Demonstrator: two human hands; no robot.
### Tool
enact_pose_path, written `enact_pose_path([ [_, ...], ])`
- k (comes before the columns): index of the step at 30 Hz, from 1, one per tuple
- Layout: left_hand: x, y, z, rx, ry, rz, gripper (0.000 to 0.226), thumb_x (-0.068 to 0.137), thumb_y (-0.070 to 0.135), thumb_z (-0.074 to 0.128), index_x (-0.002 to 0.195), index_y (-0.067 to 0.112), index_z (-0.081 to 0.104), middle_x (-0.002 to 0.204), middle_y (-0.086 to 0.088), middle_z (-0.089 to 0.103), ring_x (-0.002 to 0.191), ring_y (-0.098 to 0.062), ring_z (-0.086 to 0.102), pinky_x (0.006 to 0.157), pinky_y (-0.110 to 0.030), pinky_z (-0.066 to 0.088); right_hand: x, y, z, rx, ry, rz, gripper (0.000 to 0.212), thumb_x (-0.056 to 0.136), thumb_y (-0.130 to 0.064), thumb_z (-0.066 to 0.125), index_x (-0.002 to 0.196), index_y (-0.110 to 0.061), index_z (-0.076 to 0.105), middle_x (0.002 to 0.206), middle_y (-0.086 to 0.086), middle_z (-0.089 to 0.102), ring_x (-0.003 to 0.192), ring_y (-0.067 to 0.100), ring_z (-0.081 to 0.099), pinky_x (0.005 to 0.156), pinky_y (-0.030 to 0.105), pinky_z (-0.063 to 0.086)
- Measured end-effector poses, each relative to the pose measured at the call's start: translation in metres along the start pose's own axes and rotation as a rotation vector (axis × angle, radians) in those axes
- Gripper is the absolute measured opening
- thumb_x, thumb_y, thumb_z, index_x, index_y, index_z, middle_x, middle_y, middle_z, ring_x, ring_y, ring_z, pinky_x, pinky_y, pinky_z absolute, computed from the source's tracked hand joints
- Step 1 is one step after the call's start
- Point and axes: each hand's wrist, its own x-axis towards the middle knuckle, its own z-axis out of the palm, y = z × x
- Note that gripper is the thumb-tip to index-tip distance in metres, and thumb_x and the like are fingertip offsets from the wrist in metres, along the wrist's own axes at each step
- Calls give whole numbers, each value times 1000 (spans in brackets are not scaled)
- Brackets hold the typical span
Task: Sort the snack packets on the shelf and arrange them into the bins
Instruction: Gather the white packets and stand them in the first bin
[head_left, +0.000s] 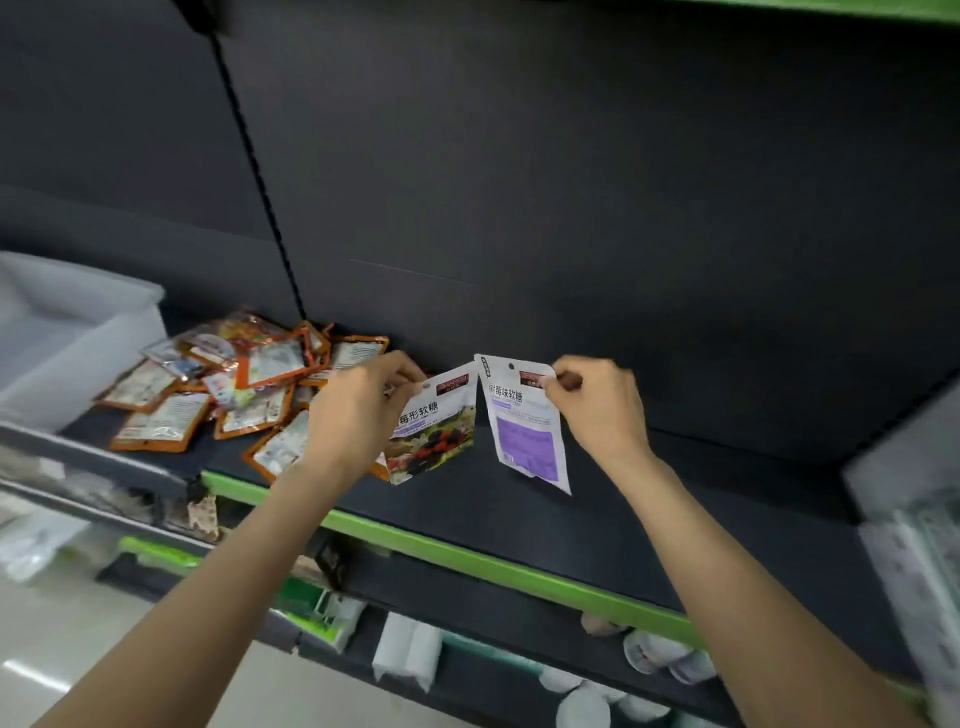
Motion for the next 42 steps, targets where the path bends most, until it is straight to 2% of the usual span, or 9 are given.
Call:
enact_pose_path([
  [11, -3, -167, -160, -52, 164, -181, 15, 88, 21, 64, 79, 31, 59, 78, 6, 67, 69, -22, 63, 62, -36, 51, 3, -199, 131, 179, 57, -88, 13, 89, -18, 63, 84, -11, 72, 75, 0, 70, 68, 19, 63, 61, 35, 51],
  [19, 1, -268, -262, -42, 298, -284, 9, 92, 20, 60, 84, 25, 61, 81, 8, 64, 70, -21, 63, 68, -36, 51, 6, -336, 216, 259, 52, -144, 18, 91, -16, 59, 75, -15, 68, 64, -9, 62, 62, 7, 56, 58, 22, 38],
  [22, 5, -302, -287, -90, 381, -344, 7, 91, 17, 60, 86, 22, 62, 79, 7, 63, 72, -22, 63, 70, -38, 52, 20, -379, 242, 305, 33, -197, 17, 92, -16, 57, 81, -12, 70, 76, -4, 70, 73, 12, 64, 68, 29, 51],
  [23, 8, -313, -295, -100, 401, -361, 7, 91, 17, 60, 86, 21, 62, 79, 8, 63, 75, -22, 63, 70, -39, 52, 24, -392, 251, 323, 28, -215, 17, 92, -16, 57, 82, -12, 70, 78, -3, 70, 74, 14, 65, 70, 25, 52],
  [25, 14, -336, -311, -106, 435, -377, 8, 91, 17, 60, 85, 22, 61, 78, 9, 62, 75, -21, 63, 69, -37, 52, 32, -418, 270, 304, 10, -242, 18, 93, -17, 56, 84, -10, 70, 82, -1, 71, 74, 12, 63, 71, 2, 39],
  [27, 24, -360, -329, -103, 449, -389, 9, 92, 17, 59, 86, 23, 61, 78, 9, 62, 74, -18, 63, 67, -34, 51, 42, -443, 292, 293, -13, -253, 20, 93, -17, 55, 86, -7, 70, 85, 0, 71, 72, 9, 59, 70, -5, 32],
  [30, 44, -400, -352, -82, 459, -419, 9, 93, 17, 59, 87, 24, 60, 79, 10, 61, 75, -15, 60, 65, -29, 46, 61, -478, 328, 333, -59, -273, 19, 93, -17, 55, 88, -6, 70, 87, 3, 72, 74, 9, 61, 70, 16, 50],
  [35, 74, -463, -386, -76, 482, -465, 4, 92, 18, 60, 90, 20, 62, 79, 12, 61, 74, -13, 59, 66, -29, 47, 96, -533, 388, 392, -139, -274, 16, 93, -17, 57, 87, -7, 69, 87, 5, 72, 80, 16, 67, 64, 42, 59],
  [42, 101, -541, -439, -90, 542, -496, 7, 92, 17, 60, 89, 23, 60, 84, 8, 63, 68, -11, 59, 63, -31, 48, 129, -613, 449, 346, -172, -339, 19, 94, -18, 55, 86, -6, 67, 89, 5, 73, 76, 17, 67, 61, 41, 58],
])
